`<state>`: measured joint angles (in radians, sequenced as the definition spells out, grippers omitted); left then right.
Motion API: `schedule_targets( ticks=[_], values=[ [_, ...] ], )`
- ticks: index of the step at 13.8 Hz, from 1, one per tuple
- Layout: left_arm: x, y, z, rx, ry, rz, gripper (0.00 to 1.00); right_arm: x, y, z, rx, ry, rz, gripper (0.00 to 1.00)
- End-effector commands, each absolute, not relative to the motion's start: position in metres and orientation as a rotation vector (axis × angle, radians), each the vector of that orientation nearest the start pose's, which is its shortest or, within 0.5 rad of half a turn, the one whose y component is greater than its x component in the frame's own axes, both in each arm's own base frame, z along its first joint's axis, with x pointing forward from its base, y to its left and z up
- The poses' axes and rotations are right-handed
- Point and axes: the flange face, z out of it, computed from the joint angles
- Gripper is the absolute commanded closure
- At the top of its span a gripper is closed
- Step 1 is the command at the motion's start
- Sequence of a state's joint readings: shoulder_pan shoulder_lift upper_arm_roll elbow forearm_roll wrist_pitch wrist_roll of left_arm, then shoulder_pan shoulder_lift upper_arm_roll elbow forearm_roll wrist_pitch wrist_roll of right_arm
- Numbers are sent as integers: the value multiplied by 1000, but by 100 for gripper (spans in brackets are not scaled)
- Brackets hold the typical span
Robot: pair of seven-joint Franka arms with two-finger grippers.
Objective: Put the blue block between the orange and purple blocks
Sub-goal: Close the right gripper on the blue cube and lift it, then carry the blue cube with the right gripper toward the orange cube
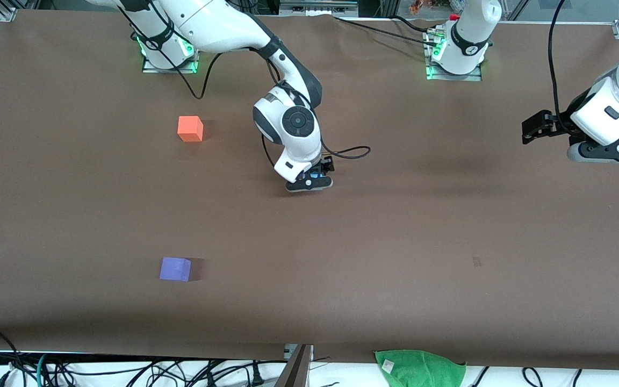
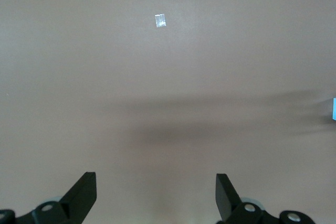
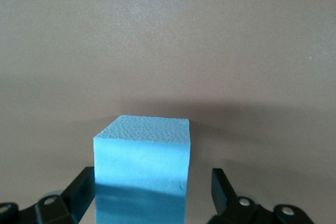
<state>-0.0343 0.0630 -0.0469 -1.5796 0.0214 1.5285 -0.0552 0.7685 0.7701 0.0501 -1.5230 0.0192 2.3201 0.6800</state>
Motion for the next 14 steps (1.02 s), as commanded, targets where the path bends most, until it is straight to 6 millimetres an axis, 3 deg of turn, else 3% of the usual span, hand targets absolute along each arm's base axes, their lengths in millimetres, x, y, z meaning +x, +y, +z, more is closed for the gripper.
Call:
schedule_targets(
  ticks=[1, 4, 6, 8, 12, 14],
  values=[
    [566, -43, 581, -3118, 36, 190, 0, 490, 518, 207, -3090, -132, -10, 28],
    [567, -43, 579, -3118, 36, 190, 0, 493, 516, 206, -3091, -125, -18, 58],
    [568, -43, 578, -3118, 36, 192, 0, 502, 508, 213, -3091, -136, -32, 59],
    [568, -43, 578, -3119, 36, 188, 0, 524, 482, 238, -3111, -111, -44, 59],
    [570, -45, 576, -3119, 41, 190, 0, 573, 395, 297, -3185, -83, -2, 59],
    [572, -45, 572, -3119, 41, 200, 0, 593, 321, 312, -3154, -106, 43, 59]
  ],
)
